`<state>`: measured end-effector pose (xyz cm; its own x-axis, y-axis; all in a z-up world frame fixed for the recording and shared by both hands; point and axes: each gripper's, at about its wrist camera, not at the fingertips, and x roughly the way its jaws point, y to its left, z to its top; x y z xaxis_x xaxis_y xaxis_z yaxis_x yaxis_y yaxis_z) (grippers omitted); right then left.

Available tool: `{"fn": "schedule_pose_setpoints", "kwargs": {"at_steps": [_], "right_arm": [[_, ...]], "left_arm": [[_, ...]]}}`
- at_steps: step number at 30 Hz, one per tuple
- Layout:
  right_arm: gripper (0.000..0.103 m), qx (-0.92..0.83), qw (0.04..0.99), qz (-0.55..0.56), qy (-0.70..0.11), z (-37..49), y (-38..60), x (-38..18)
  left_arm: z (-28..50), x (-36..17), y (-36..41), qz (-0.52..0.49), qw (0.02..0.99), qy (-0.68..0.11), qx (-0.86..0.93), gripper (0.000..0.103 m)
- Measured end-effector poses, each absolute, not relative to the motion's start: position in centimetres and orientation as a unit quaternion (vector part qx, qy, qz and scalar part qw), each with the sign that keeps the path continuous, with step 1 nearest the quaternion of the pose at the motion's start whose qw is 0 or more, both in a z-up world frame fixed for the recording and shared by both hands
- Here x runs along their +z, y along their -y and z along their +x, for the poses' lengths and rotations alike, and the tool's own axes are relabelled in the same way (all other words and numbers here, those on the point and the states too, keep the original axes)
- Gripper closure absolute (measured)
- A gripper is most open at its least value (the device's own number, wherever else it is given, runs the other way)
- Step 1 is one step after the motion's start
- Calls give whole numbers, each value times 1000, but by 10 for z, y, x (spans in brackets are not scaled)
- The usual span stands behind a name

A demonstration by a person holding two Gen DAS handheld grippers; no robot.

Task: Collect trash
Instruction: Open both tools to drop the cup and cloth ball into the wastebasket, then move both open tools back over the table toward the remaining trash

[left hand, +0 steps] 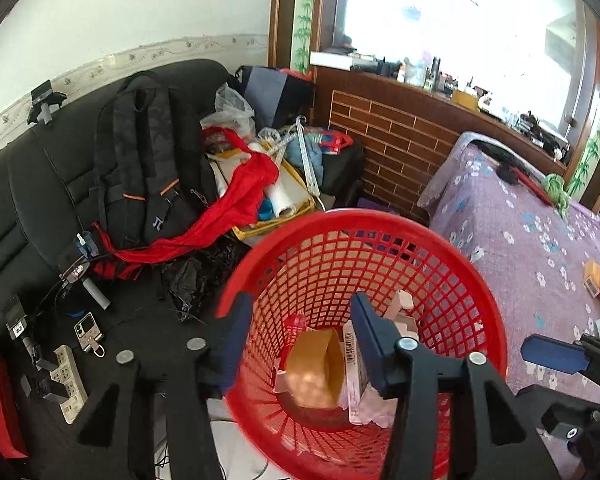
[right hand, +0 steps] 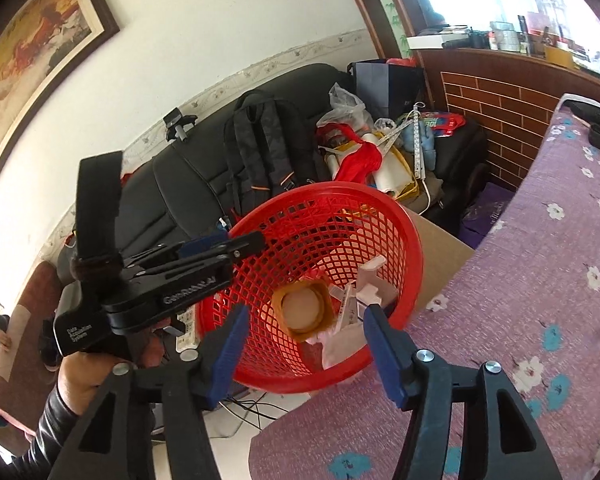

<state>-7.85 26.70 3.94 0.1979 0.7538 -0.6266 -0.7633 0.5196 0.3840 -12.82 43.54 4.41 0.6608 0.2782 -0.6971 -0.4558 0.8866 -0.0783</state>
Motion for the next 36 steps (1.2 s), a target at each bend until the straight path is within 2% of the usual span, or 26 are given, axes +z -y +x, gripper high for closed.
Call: {"fn": "schedule_pose_setpoints", "kwargs": {"at_steps": [2,4,9,16,28,32,36], "right_arm": [[40,487,777,3,-400,-79,-256,43],[39,485,780,9,-395,-82,-241,48],[31,471,794,28,-383,-86,-201,62],[28,437,817,57,-372,-89,-136,75],[27,343,860,103,-364,-89,-2,72],[22,282,876,113,-374,-87,52,58],[9,225,887,134,-382,-81,105,45]], "left_arm": [[-132,47,-431,-127,904,-354,201,49],[-137,50,-424,-127,907,-349,200,40],[-156,58,-394,-131,915,-330,190,30],[-169,57,-341,-148,921,-327,149,29],[-133,69,-260,-105,931,-339,85,29],[-123,64,-233,-89,932,-347,59,26],[-107,60,-209,-90,930,-356,31,20]]}}
